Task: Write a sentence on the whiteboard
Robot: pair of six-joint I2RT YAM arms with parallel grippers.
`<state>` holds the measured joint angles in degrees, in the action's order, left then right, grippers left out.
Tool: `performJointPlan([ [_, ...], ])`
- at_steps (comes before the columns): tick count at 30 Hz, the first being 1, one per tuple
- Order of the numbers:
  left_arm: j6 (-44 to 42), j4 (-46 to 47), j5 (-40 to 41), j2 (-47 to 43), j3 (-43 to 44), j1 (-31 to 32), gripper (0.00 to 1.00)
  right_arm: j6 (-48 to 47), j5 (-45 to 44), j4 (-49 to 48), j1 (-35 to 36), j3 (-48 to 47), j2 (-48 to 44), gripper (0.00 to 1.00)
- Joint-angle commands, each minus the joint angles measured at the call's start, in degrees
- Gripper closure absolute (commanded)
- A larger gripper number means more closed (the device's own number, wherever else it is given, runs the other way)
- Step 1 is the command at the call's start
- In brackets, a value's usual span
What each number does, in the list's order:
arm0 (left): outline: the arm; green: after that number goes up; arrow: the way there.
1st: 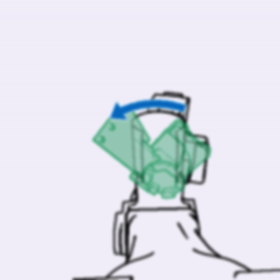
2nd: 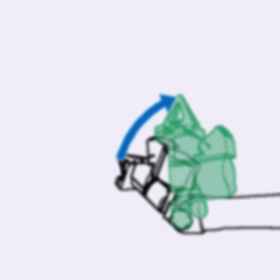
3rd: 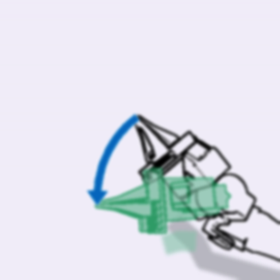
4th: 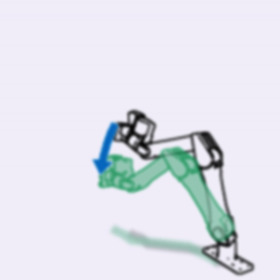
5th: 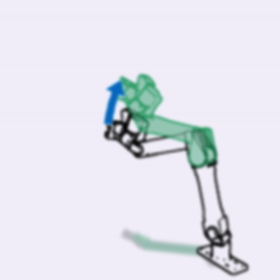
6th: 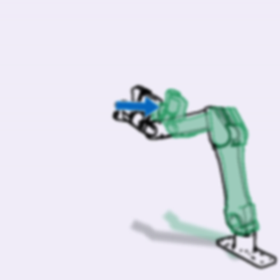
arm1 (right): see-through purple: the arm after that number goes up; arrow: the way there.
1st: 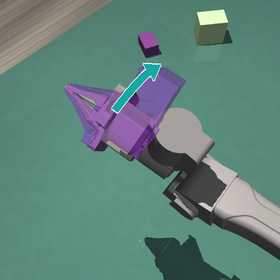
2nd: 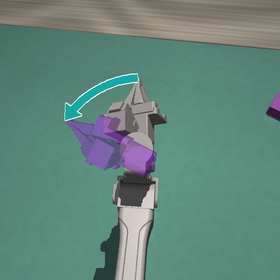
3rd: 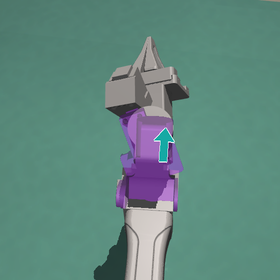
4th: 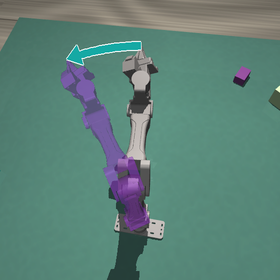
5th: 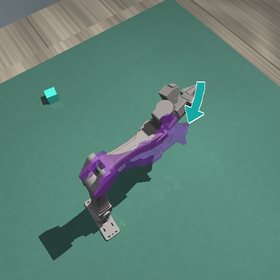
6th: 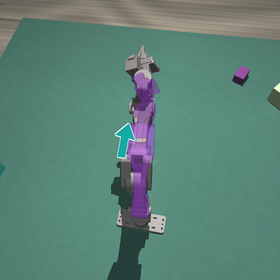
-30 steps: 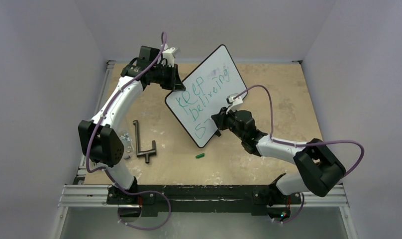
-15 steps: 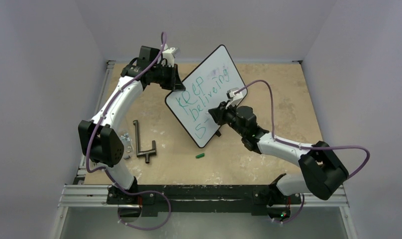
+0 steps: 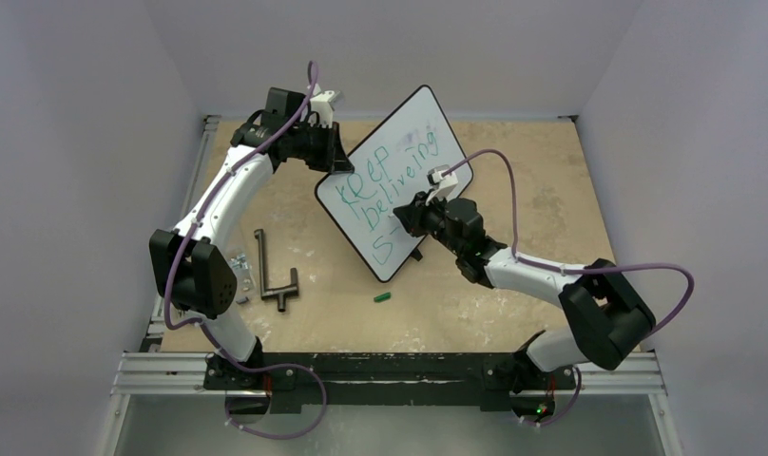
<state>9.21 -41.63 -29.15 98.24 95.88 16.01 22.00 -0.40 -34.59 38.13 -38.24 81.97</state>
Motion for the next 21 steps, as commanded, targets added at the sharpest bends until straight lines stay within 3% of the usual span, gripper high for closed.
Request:
performJointPlan([
  [1, -6.14, -3.33, 16.97, -1.19, -0.77, -1.95, 1.0, 0.57, 0.23, -1.63, -0.14, 0.46, 0.22, 1.0],
  [21, -6.05, -3.29, 16.84, -1.3, -0.7, -1.95, 1.0, 1.7, 0.23, -0.08, -0.08, 8.38, -3.54, 1.0],
])
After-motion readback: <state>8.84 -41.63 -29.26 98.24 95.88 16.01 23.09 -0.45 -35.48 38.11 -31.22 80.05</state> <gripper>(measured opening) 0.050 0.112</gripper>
